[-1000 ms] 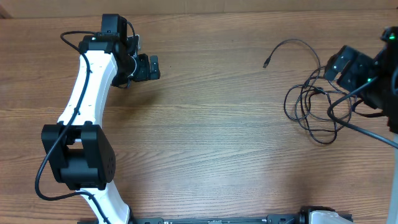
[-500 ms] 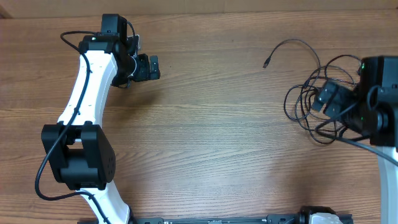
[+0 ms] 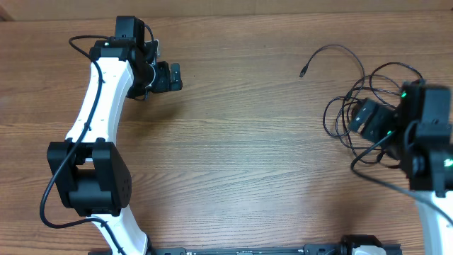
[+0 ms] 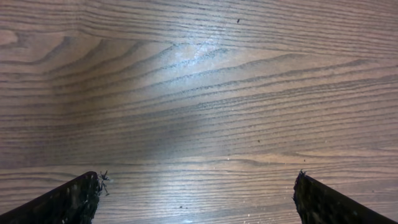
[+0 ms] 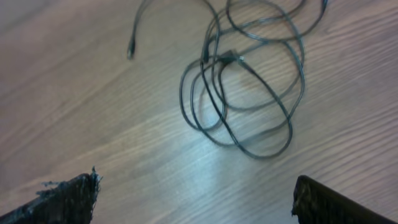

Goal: Untangle cables

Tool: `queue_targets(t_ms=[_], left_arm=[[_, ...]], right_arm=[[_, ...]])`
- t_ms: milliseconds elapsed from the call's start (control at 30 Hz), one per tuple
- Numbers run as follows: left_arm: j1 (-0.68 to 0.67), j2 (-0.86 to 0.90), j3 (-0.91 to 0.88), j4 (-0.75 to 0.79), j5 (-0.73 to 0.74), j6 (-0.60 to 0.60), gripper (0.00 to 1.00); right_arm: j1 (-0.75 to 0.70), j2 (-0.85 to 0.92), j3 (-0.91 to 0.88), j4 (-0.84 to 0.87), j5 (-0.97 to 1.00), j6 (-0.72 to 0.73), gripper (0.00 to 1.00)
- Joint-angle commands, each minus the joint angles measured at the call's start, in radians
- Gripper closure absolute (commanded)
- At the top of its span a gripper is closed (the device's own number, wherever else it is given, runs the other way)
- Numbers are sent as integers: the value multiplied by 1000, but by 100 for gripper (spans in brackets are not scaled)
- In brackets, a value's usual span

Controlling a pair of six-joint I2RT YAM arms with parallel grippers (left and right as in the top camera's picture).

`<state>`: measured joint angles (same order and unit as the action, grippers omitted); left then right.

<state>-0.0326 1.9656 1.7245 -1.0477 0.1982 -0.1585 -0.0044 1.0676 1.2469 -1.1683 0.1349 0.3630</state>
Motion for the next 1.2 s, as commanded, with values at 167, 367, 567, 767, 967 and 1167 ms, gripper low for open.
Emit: queue_targets(t_ms=[167,367,567,767,967,1167], left_arm=[[-7,9,-3,2,5,-14,0],[-7,9,-3,2,5,-14,1],[-7,9,-3,2,5,-14,0],[-7,9,-3,2,5,-14,1],[-7,9,-3,2,4,-14,0],[-7,9,-3,2,5,-14,1]], right_arm=[[93,-154,-406,494,-5,-4,0],[101,-283,-744,958,-66,-4,0],[101,-431,-1007,1266,-92,-4,0],[101,-587,-1207,1450,-93,-20,0],[100,-699,-1239,1396,-93,-60,0],[99,-863,-1239,1212,-84,-151,0]])
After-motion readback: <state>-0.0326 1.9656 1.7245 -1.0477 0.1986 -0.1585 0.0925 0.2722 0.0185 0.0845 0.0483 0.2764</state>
